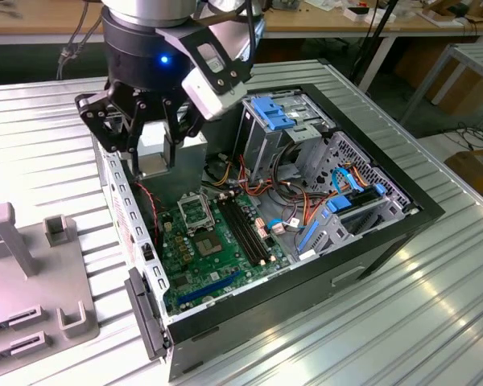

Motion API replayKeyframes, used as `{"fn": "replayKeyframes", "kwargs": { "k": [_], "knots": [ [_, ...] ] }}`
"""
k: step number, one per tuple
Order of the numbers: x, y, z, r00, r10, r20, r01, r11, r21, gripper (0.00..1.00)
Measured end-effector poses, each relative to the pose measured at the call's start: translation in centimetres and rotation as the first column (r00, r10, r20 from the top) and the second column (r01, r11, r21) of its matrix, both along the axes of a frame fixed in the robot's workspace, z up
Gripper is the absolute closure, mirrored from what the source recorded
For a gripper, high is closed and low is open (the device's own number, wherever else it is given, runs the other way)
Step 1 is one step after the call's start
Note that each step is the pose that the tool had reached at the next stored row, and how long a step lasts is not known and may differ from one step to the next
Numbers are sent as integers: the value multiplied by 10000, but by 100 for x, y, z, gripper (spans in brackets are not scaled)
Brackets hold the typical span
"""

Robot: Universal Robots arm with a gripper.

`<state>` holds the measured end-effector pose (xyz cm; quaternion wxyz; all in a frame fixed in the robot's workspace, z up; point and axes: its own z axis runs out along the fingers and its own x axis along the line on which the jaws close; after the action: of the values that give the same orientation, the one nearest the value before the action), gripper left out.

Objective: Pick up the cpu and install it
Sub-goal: 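Pick up the cpu and move it towards the insertion slot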

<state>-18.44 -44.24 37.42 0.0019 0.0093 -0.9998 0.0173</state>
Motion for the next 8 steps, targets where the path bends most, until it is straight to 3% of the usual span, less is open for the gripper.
{"fn": "replayKeyframes", "kwargs": {
  "k": [8],
  "knots": [
    [121, -1, -4, 9999, -117, 12, 117, 9999, -18, 53]
  ]
}}
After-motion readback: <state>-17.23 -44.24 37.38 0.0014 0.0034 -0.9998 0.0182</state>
